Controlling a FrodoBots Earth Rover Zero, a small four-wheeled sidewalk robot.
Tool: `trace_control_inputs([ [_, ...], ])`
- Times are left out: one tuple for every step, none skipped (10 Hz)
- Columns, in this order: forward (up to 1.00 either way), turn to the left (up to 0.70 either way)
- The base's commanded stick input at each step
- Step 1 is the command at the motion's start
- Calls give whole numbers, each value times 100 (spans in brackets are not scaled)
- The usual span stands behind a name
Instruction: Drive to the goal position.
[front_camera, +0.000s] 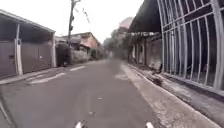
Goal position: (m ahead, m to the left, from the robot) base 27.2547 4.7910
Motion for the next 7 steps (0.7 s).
trace_control_inputs([
  [69,-1],
  [69,-1],
  [68,-1],
  [69,0],
  [69,0],
  [69,0],
  [68,0],
])
